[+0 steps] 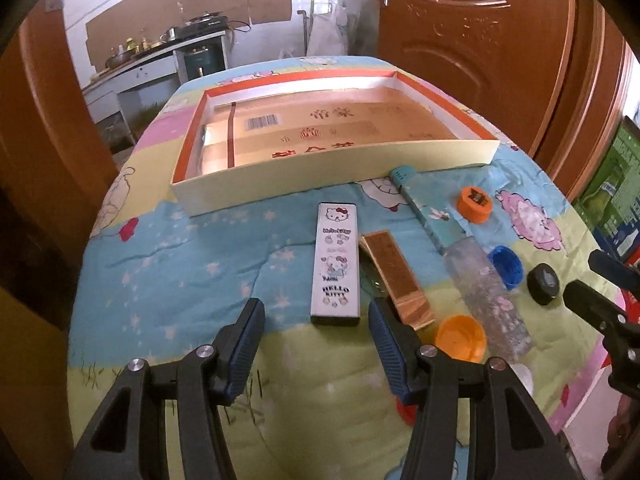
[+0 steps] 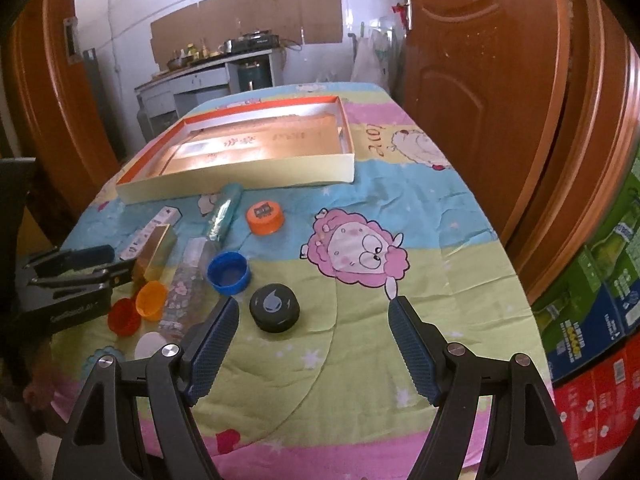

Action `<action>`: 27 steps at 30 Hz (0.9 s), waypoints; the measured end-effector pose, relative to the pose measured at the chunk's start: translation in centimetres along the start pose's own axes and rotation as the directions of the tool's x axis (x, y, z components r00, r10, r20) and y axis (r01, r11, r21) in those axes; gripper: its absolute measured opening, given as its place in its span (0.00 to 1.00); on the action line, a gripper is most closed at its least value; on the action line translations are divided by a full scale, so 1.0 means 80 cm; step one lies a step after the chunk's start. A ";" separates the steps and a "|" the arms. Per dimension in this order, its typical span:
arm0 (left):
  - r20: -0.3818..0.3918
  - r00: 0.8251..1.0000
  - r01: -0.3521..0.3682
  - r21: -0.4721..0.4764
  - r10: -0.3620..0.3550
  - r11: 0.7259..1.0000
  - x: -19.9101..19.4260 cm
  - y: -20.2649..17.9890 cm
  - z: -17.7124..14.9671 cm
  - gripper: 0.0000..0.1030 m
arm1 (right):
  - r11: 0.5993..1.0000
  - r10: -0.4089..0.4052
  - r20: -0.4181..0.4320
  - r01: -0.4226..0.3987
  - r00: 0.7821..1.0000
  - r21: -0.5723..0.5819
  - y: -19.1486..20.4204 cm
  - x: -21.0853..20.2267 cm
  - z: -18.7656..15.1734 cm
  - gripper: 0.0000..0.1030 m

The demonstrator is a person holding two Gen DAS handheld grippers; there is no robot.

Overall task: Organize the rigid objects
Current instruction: 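Grasp the white Hello Kitty box with the left tool while the right tool grasps the black cap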

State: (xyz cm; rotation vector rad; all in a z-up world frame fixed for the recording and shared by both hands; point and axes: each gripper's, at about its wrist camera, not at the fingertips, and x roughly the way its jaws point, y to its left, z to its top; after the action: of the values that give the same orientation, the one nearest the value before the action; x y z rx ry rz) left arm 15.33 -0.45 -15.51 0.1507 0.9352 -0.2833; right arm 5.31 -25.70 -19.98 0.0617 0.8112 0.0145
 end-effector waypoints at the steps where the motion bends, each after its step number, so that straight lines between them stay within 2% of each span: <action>1: 0.000 1.000 0.004 -0.001 -0.004 1.000 0.003 0.002 0.003 0.53 | 1.000 0.004 -0.005 -0.004 1.000 -0.003 0.000 0.003 0.000 0.76; 6: 0.003 1.000 0.013 0.009 -0.013 1.000 0.014 0.004 0.017 0.49 | 0.999 0.029 -0.021 -0.029 0.999 -0.026 0.007 0.012 -0.002 0.76; 10: 0.005 1.000 0.030 0.015 -0.030 0.999 0.020 0.001 0.026 0.40 | 0.997 0.048 -0.023 -0.049 0.999 -0.059 0.016 0.019 -0.002 0.76; 12: 0.015 0.999 0.031 0.018 -0.031 0.999 0.019 -0.002 0.026 0.35 | 0.996 0.036 -0.023 -0.038 0.999 -0.084 0.020 0.025 -0.001 0.69; 14: 0.026 0.999 0.036 0.029 -0.036 0.999 0.018 -0.005 0.024 0.29 | 0.994 0.034 -0.028 -0.037 0.999 -0.101 0.022 0.031 0.000 0.42; 17: 0.034 0.999 0.029 0.046 -0.030 0.999 0.017 -0.009 0.023 0.25 | 0.992 0.024 -0.025 -0.027 0.999 -0.121 0.025 0.036 0.001 0.30; 27: 0.054 0.997 0.052 0.000 -0.052 0.999 0.005 -0.004 0.013 0.24 | 0.991 0.071 -0.002 -0.071 0.997 -0.110 0.018 0.028 0.008 0.30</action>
State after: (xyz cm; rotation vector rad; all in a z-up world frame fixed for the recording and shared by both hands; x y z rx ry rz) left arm 16.28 -1.08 -15.21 0.1171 0.8871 -0.3337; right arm 7.29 -24.23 -21.07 -0.0132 0.8050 0.1265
